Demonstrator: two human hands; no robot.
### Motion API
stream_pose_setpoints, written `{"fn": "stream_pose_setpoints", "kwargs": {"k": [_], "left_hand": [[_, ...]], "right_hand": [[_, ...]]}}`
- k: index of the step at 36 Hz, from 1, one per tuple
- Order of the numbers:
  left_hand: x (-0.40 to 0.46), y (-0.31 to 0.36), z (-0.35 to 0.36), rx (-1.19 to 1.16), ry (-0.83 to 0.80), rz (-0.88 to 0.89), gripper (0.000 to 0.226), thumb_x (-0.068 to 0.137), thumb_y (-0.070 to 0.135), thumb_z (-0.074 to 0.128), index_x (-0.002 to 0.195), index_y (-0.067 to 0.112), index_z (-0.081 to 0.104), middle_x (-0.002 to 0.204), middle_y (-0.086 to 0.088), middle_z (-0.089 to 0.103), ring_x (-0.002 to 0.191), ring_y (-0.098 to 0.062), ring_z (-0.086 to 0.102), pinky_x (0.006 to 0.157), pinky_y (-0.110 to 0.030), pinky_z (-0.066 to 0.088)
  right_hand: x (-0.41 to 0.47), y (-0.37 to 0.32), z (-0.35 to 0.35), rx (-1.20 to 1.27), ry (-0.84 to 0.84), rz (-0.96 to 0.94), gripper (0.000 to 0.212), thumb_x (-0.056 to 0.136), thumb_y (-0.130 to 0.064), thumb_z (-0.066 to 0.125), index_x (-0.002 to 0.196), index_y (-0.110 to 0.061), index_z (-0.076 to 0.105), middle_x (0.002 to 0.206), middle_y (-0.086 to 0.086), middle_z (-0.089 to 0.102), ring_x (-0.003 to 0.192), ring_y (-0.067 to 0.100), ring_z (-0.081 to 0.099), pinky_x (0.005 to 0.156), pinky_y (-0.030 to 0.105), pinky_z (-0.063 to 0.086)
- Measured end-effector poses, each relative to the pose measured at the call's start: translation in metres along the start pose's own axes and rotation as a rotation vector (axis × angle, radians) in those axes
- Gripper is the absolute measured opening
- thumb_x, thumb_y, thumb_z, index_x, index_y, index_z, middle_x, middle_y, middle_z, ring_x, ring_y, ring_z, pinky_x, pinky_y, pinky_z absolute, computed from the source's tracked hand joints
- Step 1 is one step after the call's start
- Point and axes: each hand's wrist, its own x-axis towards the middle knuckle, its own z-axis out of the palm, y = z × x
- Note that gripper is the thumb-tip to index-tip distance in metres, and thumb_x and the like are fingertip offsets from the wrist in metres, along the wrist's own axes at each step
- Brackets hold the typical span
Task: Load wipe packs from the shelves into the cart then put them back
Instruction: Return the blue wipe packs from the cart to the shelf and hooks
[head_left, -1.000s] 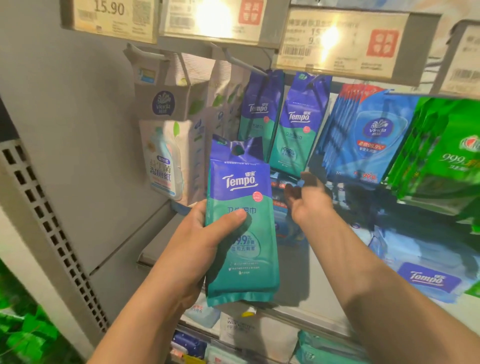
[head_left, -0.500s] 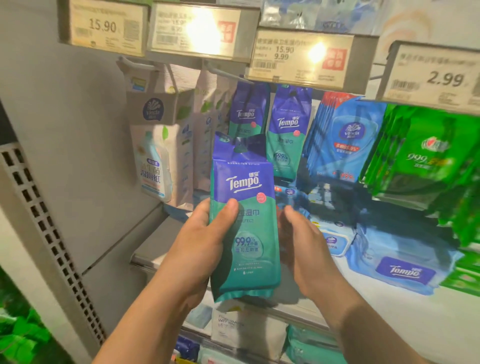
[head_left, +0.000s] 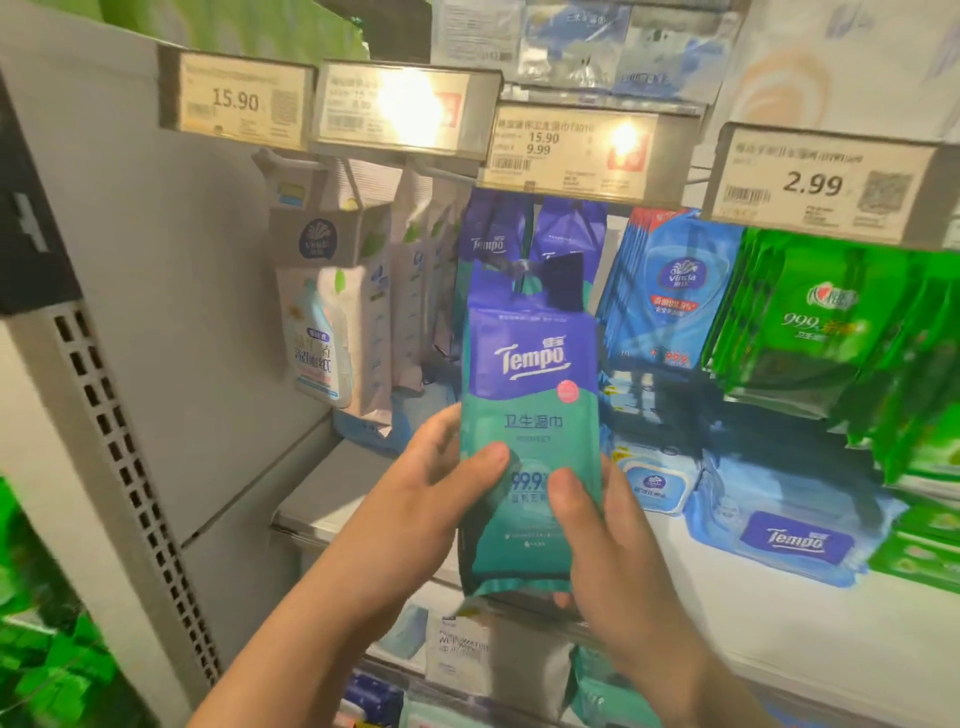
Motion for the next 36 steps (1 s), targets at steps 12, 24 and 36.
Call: {"fn": "stream_pose_setpoints", "kwargs": {"k": [12,24,36], "left_hand": [[-0.013,0.022,0.011,0.010,-0.211,0.230,0.044,0.100,0.017,0.060,0.144,0.022,0.053,0.141,-0.004,0.063,0.131,-0.025,0.059,0.098,-0.035,0.055],[0.011,0.038,0.021,0.078,-0.179,0.249,0.038,0.099,0.023,0.054,0.137,0.019,0.056,0.130,0.000,0.070,0.117,-0.018,0.068,0.090,-0.027,0.056],[0.028,0.020,0.012,0.197,-0.103,0.145,0.027,0.103,0.023,0.053,0.124,0.034,0.066,0.124,0.007,0.073,0.114,-0.015,0.070,0.094,-0.029,0.056]], "right_hand": [[-0.007,-0.038,-0.007,-0.065,-0.011,-0.208,0.027,0.073,-0.065,0.058,0.098,-0.056,0.063,0.102,-0.007,0.075,0.089,0.016,0.072,0.069,0.033,0.057],[0.010,-0.057,-0.003,-0.078,0.116,-0.164,0.040,0.078,-0.061,0.059,0.105,-0.033,0.064,0.082,-0.013,0.071,0.068,0.003,0.064,0.052,0.017,0.044],[0.024,-0.035,-0.004,-0.130,0.156,-0.055,0.040,0.075,-0.064,0.058,0.105,-0.037,0.060,0.090,-0.010,0.073,0.072,0.004,0.069,0.053,0.026,0.050]]}}
